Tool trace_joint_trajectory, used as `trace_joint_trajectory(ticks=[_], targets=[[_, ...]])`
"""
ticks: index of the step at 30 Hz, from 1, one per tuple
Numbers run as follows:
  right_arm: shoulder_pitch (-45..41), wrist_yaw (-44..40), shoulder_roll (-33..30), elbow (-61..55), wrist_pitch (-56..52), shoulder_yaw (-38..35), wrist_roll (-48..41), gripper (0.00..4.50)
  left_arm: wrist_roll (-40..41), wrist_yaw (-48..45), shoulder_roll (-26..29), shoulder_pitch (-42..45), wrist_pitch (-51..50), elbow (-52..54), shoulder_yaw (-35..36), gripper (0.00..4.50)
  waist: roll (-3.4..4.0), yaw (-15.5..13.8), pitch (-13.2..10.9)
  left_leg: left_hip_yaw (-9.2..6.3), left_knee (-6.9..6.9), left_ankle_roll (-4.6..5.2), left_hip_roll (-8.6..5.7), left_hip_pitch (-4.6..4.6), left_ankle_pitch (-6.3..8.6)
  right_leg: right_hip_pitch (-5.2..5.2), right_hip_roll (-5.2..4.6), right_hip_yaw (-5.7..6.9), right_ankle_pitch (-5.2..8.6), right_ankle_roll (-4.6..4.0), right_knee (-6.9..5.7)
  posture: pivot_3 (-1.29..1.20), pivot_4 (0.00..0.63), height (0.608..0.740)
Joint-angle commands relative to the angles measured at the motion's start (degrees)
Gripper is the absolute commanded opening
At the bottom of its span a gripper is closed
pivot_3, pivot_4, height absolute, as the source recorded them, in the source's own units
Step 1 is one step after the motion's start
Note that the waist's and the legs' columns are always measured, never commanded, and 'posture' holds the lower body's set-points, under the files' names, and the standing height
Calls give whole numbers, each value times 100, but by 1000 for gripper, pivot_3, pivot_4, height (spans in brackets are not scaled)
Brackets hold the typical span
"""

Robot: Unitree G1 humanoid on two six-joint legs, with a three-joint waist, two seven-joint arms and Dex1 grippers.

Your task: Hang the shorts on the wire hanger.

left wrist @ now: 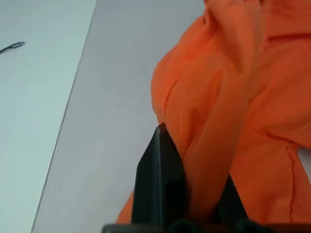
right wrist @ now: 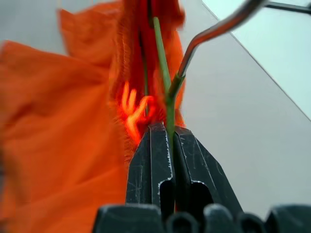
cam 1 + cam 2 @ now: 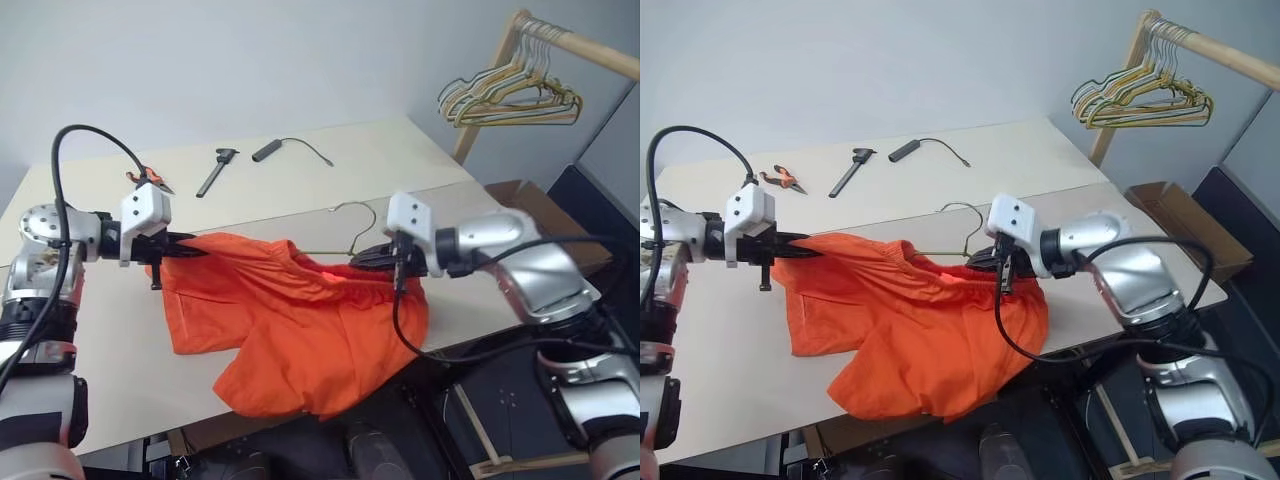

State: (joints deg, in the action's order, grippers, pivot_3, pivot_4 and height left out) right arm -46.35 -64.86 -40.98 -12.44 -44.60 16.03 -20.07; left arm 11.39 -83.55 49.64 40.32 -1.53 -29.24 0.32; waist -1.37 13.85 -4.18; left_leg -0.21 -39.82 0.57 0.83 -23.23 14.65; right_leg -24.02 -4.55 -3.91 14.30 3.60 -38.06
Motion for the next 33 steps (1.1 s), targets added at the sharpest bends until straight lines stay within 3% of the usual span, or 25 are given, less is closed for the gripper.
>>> trace_joint_trajectory(ticks=[1, 3, 12, 15, 19, 23, 27, 33], targets=[[-361, -427, -192, -162, -467, -115, -410, 0, -159, 392, -59, 203, 33, 53, -14, 225, 0, -24, 0, 0, 0, 0, 0, 0, 0, 0, 0, 0, 0, 0, 1, -181, 17, 740], [-593, -568, -229, 3, -627, -147, -536, 0, -183, 379, -63, 277, -10, -17, -47, 648, 1, -38, 0, 0, 0, 0, -1, -3, 0, -1, -1, 1, 0, 0, 1, -181, 17, 740], [-1161, -956, -375, 427, -863, 27, -567, 0, 29, -227, 256, -84, -167, 379, 17, 3570, 2, 11, 1, 4, 1, 0, 0, -4, 0, -8, -2, -2, 0, 0, -1, -188, 11, 740], [-1376, -968, -421, 614, -948, 151, -465, 0, 356, -813, 908, -609, 109, 901, -4, 4488, 2, 84, 1, 6, 2, 0, 0, -5, 0, -13, -3, -5, 0, 0, -2, -188, 8, 740], [-1617, -895, -433, 895, -1020, 304, -287, 0, 1290, -895, 1599, -989, 116, 1558, -72, 4488, 2, 117, 1, 5, 6, -1, 3, -5, 0, -15, -13, -4, 0, 0, -1, -184, 9, 740], [-1682, -900, -363, 969, -1047, 423, -204, 0, 1523, -510, 942, -331, -480, 1911, 158, 4488, 11, -57, 9, 3, 0, -1, -3, -3, 0, -2, -28, 7, 2, 3, 5, -177, 8, 740], [-1750, -941, -283, 1006, -1001, 525, -163, 0, 1315, -110, 191, 274, -727, 1856, -125, 4488, 8, -91, 13, 5, -4, -1, -14, -14, 0, -4, -28, 10, 2, 4, -1, -176, 9, 740], [-2066, -1113, -176, 1093, -970, 616, -108, 0, 670, -712, -682, 973, -203, 793, -941, 4488, 11, -8, 15, 6, -4, -1, -24, -10, -1, -5, -28, 8, 2, 4, -1, -195, 5, 740]])
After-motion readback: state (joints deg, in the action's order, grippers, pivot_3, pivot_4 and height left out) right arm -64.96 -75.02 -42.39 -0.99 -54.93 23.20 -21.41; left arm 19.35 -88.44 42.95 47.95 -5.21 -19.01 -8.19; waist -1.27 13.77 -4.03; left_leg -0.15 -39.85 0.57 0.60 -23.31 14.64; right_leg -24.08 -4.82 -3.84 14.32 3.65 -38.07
